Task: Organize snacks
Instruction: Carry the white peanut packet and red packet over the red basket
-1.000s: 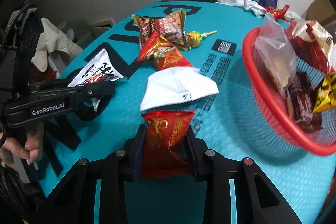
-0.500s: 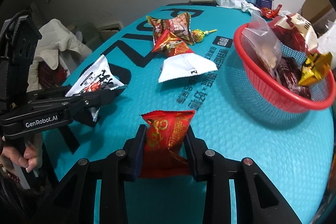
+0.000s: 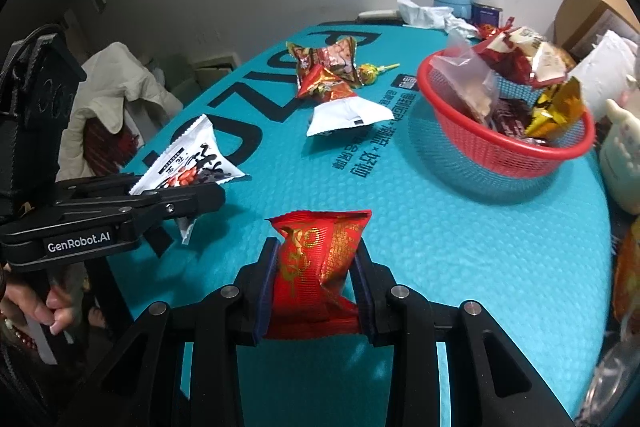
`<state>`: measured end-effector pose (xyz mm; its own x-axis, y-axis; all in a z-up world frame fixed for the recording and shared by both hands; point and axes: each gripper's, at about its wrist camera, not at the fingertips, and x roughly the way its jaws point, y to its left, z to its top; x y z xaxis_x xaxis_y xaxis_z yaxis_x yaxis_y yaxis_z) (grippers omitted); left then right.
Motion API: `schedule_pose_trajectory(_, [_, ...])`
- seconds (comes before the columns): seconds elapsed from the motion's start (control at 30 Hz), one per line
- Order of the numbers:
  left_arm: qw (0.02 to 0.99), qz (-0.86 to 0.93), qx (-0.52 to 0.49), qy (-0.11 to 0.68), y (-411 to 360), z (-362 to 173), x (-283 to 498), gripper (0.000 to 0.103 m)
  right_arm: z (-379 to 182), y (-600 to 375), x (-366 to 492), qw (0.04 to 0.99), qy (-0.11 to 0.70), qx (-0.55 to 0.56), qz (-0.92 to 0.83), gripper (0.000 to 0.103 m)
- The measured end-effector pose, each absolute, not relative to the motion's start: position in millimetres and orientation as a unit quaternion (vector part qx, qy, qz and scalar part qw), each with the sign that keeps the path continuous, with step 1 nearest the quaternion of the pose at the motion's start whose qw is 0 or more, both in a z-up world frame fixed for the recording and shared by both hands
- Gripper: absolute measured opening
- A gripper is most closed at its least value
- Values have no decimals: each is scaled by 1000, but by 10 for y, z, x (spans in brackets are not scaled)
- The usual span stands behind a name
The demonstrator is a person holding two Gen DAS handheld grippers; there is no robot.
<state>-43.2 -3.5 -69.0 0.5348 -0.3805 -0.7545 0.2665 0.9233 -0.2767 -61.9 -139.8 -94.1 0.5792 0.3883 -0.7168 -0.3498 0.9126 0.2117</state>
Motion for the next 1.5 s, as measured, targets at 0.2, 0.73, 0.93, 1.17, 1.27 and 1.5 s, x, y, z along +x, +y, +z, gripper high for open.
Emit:
schedule_pose_trajectory(0.2, [871,-209,-75,438,-212,-604,-492,29,-835,-1542,-756,898,391,33,201,34])
schedule_pose_trajectory(0.73, [874,-266,-56,403,-746,-238,-330,29,-523,-1997,-826,919,352,49,168,34])
schedule_pose_trajectory(0.93, [869,-292,-50,396,-934,-131,-145,29,-394,-2167,-711,928,341,46,146,34])
schedule_pose_trajectory(1.17, [866,-311,-25,390,-1119,-2,128,29,-241,-2343,-496,937,325,43,120,34])
schedule_pose_trajectory(1.27, [867,-315,-8,386,-1211,50,258,29,-187,-2395,-394,940,320,45,107,34])
schedule_pose_trajectory(1.5, [861,-329,42,386,-1485,90,508,29,-92,-2527,-168,945,310,56,84,34])
